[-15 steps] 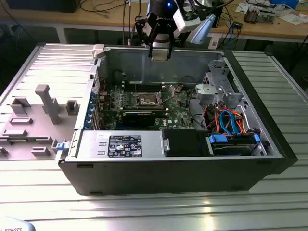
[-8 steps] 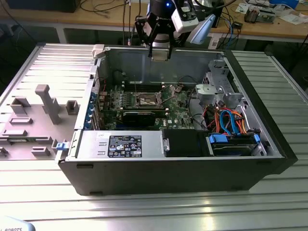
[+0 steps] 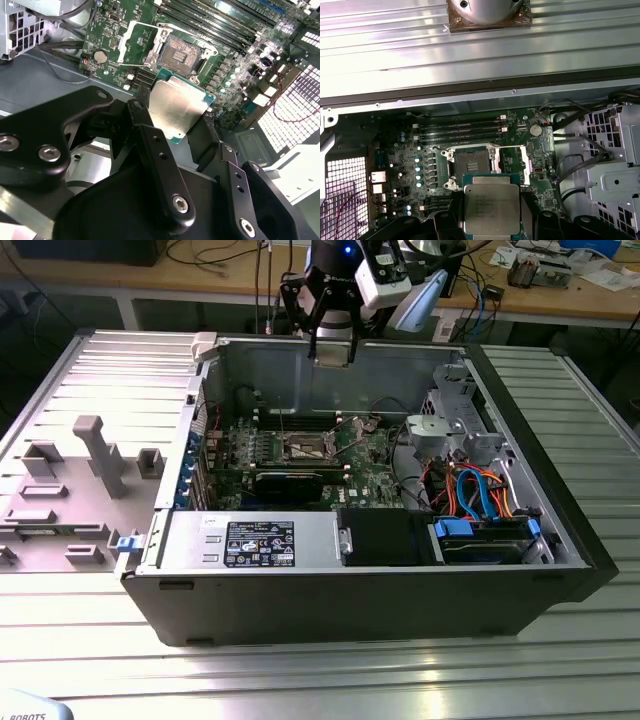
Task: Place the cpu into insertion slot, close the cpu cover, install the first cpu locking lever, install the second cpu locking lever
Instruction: 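Place the cpu into insertion slot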
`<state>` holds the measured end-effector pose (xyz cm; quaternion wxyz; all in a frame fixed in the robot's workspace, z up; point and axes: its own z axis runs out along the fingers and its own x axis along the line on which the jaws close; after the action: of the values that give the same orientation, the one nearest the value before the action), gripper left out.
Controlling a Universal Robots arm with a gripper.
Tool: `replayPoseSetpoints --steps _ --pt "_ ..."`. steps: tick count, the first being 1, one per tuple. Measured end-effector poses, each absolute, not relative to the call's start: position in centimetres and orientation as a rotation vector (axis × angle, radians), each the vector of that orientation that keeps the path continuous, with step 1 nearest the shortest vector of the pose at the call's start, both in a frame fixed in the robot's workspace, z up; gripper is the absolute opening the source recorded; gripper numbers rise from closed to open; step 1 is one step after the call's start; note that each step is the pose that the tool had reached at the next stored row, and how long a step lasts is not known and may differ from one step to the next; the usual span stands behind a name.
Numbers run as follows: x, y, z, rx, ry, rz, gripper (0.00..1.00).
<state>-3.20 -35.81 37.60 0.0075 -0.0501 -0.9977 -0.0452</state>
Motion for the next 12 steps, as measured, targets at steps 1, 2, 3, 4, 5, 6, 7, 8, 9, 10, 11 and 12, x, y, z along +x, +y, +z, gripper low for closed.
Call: replayPoseSetpoints --steps 1,2,3,4,5,6,7,8,9,10,11,12 --pt "-3.23 -35.81 37.60 -0.158 -3.119 -0.141 0.54" --pt "-3.26 -35.81 37.59 -0.159 -3.119 -0.141 0.54" --pt "-3.31 -35.81 37.59 -0.162 -3.119 -0.142 0.54" --pt "-3.31 -35.81 37.59 -0.164 -3.119 -0.142 0.54" --pt "-3.31 -35.81 37.59 -0.168 -3.119 -0.141 0.54" --pt "-3.33 -35.81 37.58 -0.174 -3.119 -0.141 0.54" --pt "-3.36 -35.81 37.58 -0.183 -3.119 -0.141 0.54" --pt "-3.37 -35.81 37.57 -0.188 -3.119 -0.141 0.54" --pt "-3.37 -35.81 37.56 -0.196 -3.118 -0.142 0.54" --pt "-3.37 -35.81 37.56 -0.202 -3.118 -0.142 0.54" --pt "-3.37 -35.81 37.55 -0.207 -3.118 -0.142 0.54" --pt "-3.37 -35.81 37.55 -0.211 -3.118 -0.142 0.54"
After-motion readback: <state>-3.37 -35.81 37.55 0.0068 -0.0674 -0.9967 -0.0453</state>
